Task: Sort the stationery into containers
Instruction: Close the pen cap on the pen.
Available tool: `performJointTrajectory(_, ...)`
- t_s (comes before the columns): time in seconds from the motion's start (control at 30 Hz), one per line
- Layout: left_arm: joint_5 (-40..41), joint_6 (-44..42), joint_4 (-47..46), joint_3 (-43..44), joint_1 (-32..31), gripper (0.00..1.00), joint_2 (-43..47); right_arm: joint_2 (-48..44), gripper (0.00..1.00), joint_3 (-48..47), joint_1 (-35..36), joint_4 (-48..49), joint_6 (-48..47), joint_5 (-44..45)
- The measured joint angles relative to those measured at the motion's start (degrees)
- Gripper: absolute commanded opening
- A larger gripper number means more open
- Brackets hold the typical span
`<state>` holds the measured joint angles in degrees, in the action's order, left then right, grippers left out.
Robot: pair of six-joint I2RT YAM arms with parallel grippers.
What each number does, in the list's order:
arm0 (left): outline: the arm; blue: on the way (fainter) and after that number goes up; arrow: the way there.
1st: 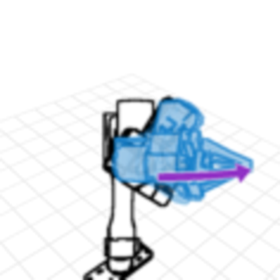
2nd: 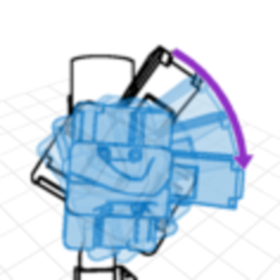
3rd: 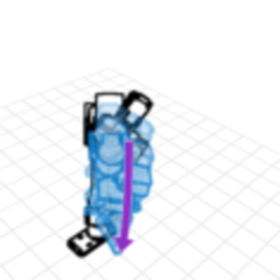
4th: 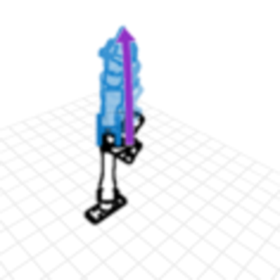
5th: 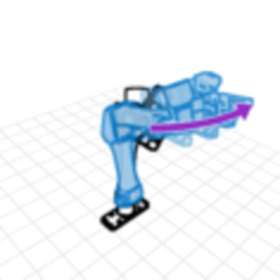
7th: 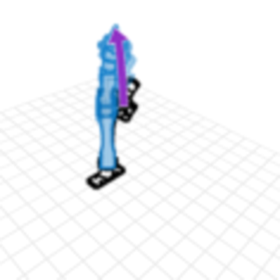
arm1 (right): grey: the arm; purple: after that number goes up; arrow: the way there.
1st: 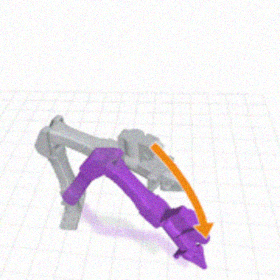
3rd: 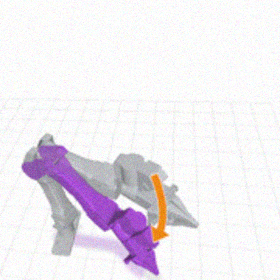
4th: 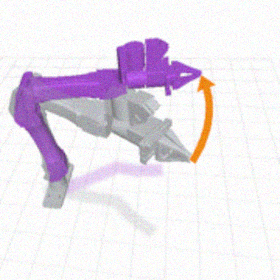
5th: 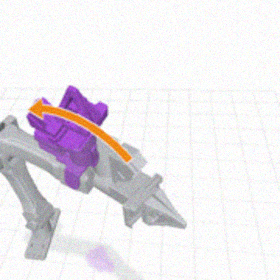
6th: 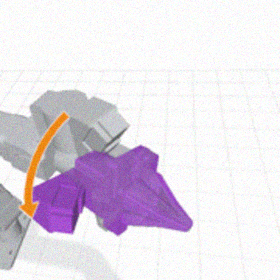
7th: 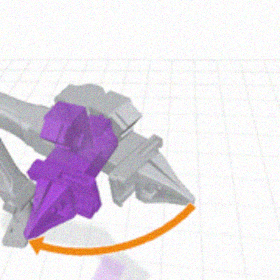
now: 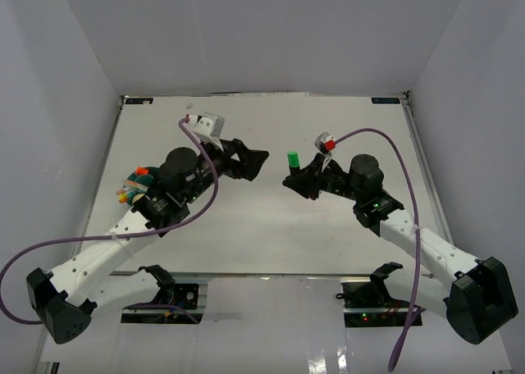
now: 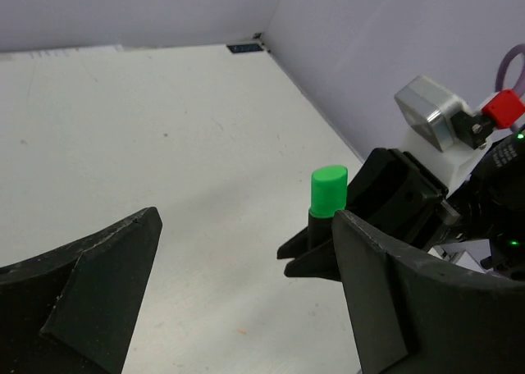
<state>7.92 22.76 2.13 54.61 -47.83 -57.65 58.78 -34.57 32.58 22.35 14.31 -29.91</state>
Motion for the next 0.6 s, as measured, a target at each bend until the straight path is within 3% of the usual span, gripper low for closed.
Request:
performJointTrajectory(0.23,-24.46,-2.60,-5.88,2.69,12.24,0.91,-3.08,3.28,0.08,-5.29,-0.74,-1.44,-2.89,-11.50)
performJointTrajectory(0.4,-38.21,-3.61,-9.35,4.42,13.22,0.89,-7.67,5.55,0.08,-8.96,-0.74,-2.49,-4.33,-19.32)
performJointTrajectory(0.6,-46.75,-3.26,-13.09,5.79,13.22,0.86,-9.68,7.32,0.08,-11.61,-0.76,-2.89,-4.74,-23.89)
